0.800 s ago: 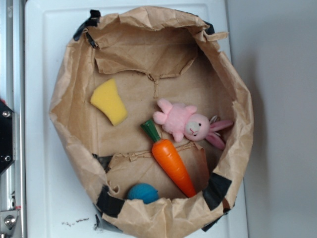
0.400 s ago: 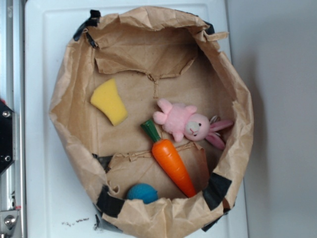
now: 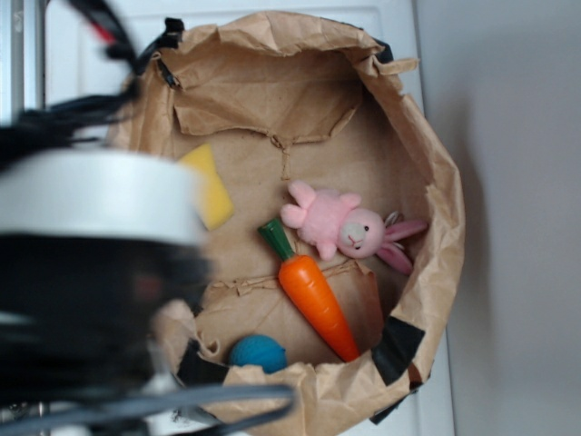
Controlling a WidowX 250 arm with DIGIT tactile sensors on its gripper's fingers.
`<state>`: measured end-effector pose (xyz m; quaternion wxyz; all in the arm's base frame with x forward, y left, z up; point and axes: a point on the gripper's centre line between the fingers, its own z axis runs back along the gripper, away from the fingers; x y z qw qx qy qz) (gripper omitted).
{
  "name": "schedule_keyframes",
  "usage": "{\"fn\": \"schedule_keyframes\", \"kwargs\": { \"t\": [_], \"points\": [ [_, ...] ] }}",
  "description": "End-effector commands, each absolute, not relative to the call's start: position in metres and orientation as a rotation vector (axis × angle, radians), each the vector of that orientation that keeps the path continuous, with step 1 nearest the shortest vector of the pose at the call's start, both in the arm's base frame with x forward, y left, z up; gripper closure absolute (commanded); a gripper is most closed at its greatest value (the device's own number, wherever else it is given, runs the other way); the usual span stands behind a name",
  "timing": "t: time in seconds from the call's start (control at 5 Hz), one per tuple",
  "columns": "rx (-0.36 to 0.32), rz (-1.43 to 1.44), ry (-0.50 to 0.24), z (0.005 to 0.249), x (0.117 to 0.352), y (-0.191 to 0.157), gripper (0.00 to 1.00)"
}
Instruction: Grab the green sponge.
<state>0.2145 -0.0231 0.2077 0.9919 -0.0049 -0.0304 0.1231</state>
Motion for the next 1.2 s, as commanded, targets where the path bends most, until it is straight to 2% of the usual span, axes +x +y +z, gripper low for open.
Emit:
{"fn": "schedule_keyframes", "kwargs": {
  "t": [0.0, 0.2, 0.4, 0.6, 0.8, 1.0],
  "points": [
    [0.029, 0.403, -0.164, 0.217, 0.262, -0.004, 0.0],
    [0.029, 0.403, -0.164, 0.217, 0.262, -0.004, 0.0],
    [-0.024, 0.659, -0.132, 0.217, 0.24, 0.023, 0.0],
    [-0.009, 0.908, -0.152, 0.194, 0.232, 0.04, 0.0],
    [0.057, 1.154, -0.226, 0.172, 0.229, 0.049, 0.0],
    [0.057, 1.154, -0.226, 0.172, 0.229, 0.049, 0.0]
  ]
}}
